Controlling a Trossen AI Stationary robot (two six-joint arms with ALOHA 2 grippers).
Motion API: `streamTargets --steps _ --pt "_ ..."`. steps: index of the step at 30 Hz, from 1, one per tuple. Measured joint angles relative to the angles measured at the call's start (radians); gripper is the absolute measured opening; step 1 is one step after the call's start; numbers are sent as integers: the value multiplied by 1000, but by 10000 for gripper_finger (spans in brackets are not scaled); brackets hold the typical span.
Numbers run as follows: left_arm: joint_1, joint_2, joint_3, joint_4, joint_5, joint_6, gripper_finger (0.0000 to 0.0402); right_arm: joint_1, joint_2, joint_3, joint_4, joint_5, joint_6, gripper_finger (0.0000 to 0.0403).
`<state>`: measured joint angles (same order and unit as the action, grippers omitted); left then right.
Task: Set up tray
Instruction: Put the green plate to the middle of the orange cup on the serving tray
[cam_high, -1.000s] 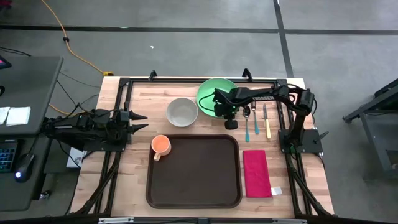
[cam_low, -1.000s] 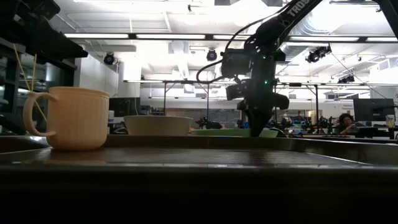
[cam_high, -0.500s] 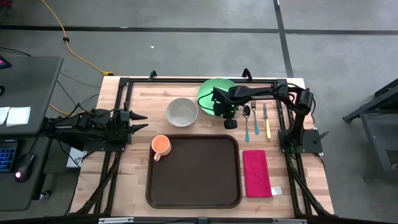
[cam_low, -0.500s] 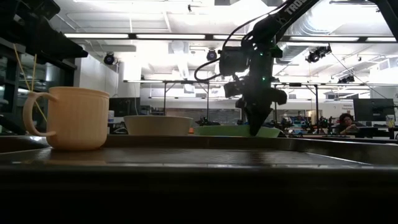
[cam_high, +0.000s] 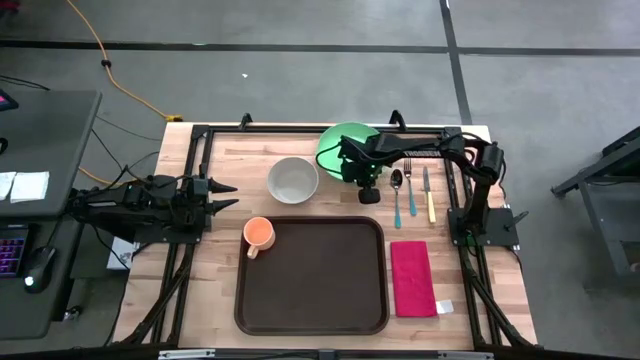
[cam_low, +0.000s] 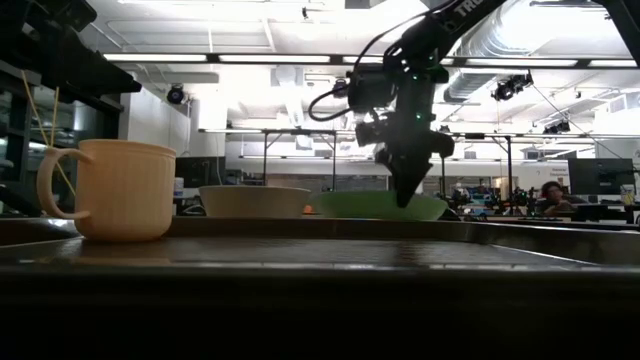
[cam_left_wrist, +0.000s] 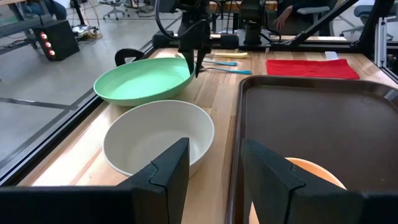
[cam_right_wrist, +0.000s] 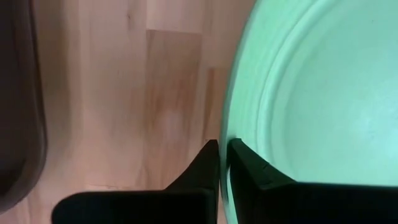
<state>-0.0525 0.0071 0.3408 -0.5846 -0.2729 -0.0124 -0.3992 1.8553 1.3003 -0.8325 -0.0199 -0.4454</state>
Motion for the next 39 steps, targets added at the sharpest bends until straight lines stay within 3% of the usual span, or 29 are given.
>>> streamTargets --steps 39 --pt "0 0 0 0 1 -1 179 82 0 100 -89 81 45 0"
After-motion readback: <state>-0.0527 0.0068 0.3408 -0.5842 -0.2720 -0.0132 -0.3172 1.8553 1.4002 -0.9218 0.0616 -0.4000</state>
